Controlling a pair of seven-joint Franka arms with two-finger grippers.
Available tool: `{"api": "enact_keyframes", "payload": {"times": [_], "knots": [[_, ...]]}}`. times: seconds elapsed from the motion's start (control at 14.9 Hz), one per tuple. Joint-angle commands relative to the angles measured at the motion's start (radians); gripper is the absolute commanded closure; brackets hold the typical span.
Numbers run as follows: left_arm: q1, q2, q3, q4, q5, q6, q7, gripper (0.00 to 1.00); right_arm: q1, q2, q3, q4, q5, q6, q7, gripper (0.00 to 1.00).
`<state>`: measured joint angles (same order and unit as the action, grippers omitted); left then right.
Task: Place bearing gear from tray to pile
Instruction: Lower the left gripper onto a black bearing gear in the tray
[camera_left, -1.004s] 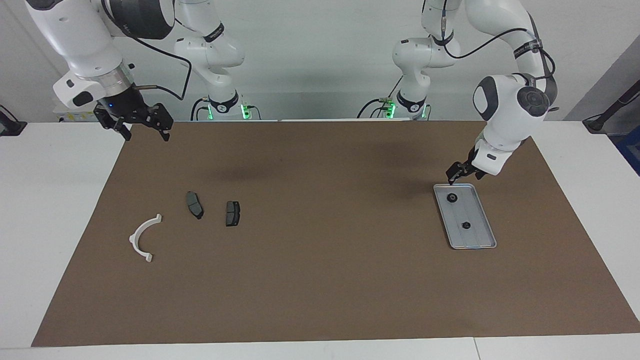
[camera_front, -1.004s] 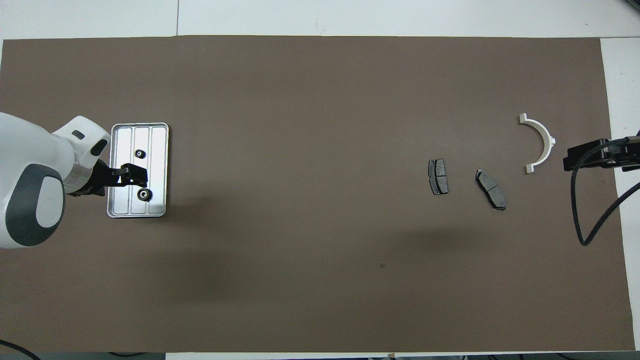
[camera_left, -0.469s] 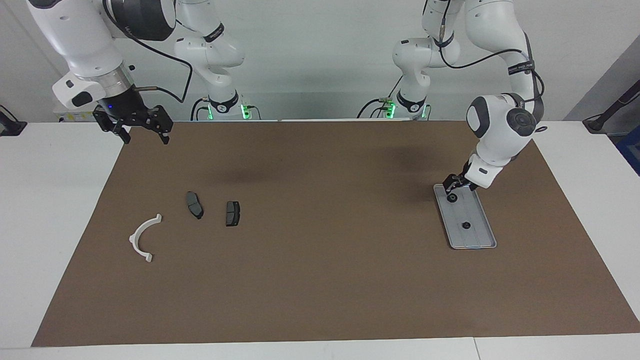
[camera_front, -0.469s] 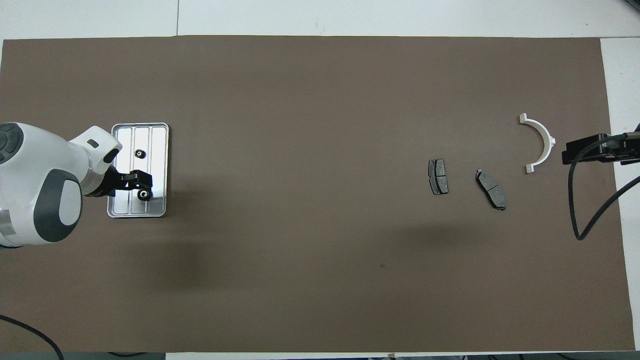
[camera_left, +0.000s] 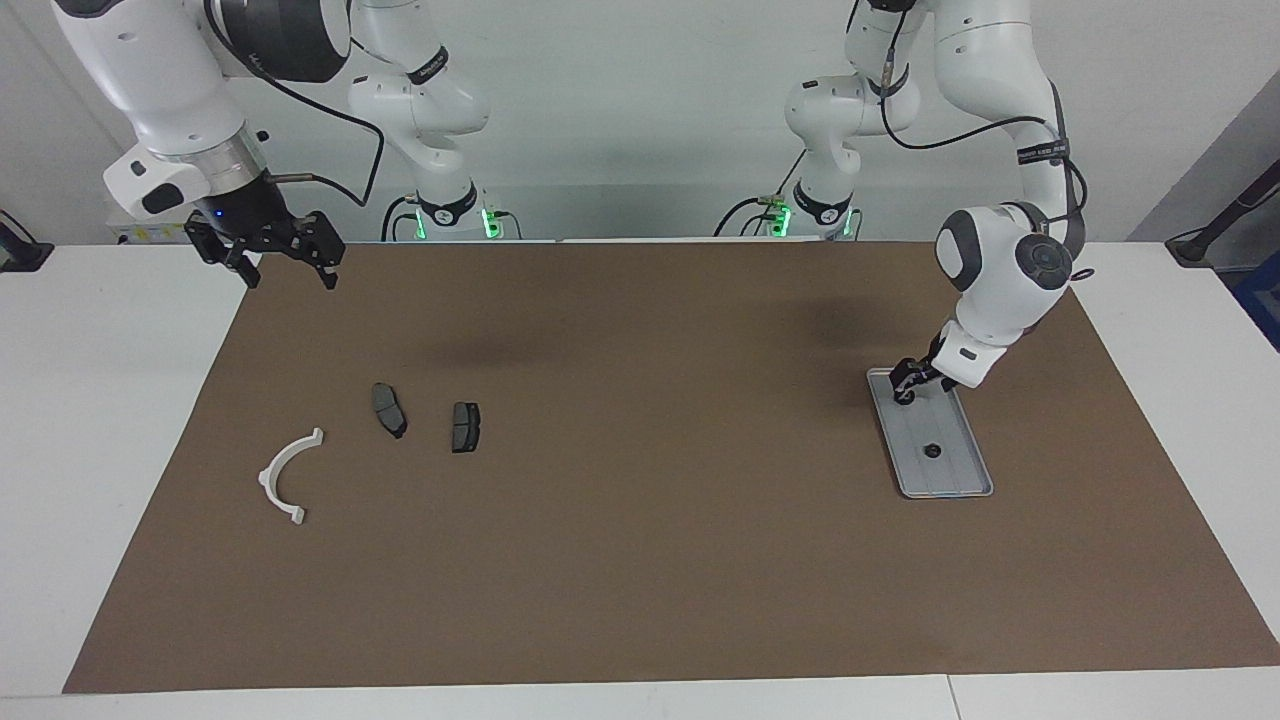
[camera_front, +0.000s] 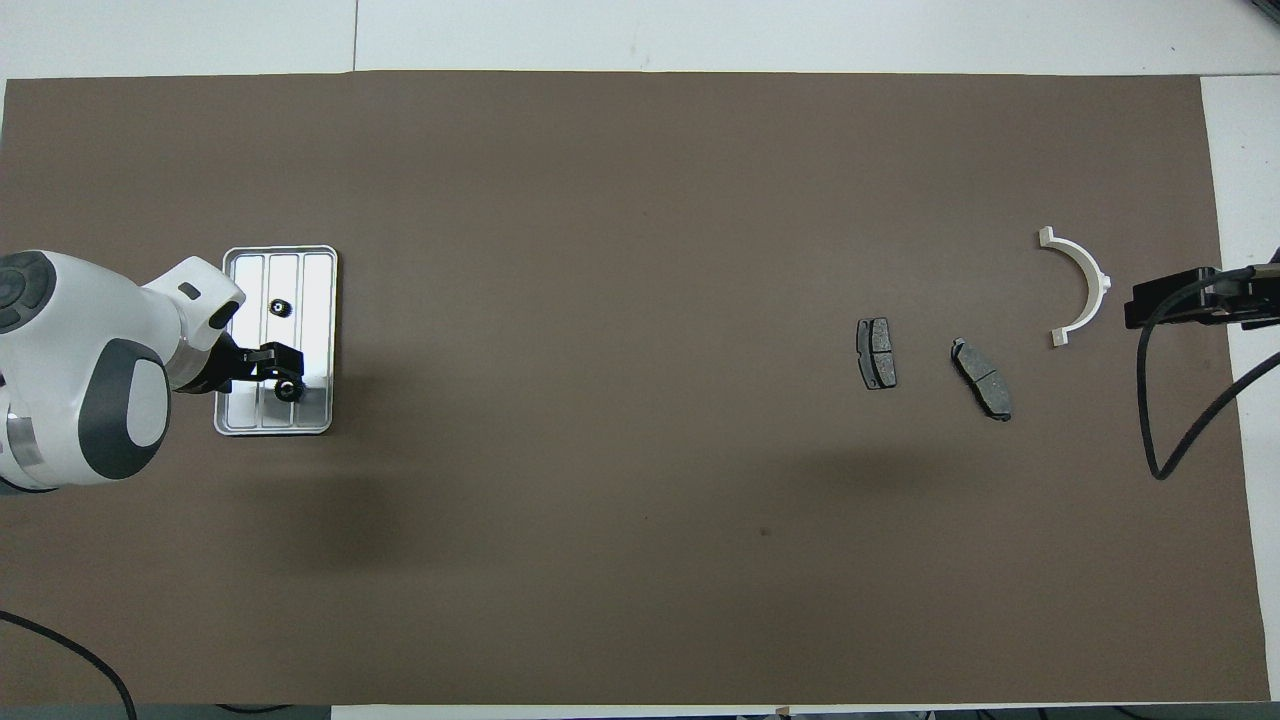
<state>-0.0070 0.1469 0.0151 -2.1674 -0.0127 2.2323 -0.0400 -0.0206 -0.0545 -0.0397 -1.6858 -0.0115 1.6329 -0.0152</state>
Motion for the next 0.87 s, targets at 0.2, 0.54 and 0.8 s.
{"api": "enact_keyframes", "payload": {"times": [0.2,0.54,0.8], "knots": [[-0.010,-0.003,-0.001,-0.034,0.002,0.039,-0.001,0.22,-0.018,-0.008,0.007,-0.023,0.007,0.030,-0.029,0.00],[-0.014,0.000,-0.001,-0.065,0.002,0.093,-0.024,0.22,-0.022,-0.008,0.006,-0.023,0.007,0.030,-0.031,0.00],[-0.016,0.008,-0.003,-0.075,0.002,0.104,-0.040,0.22,-0.022,-0.008,0.007,-0.023,0.007,0.028,-0.031,0.00]]}}
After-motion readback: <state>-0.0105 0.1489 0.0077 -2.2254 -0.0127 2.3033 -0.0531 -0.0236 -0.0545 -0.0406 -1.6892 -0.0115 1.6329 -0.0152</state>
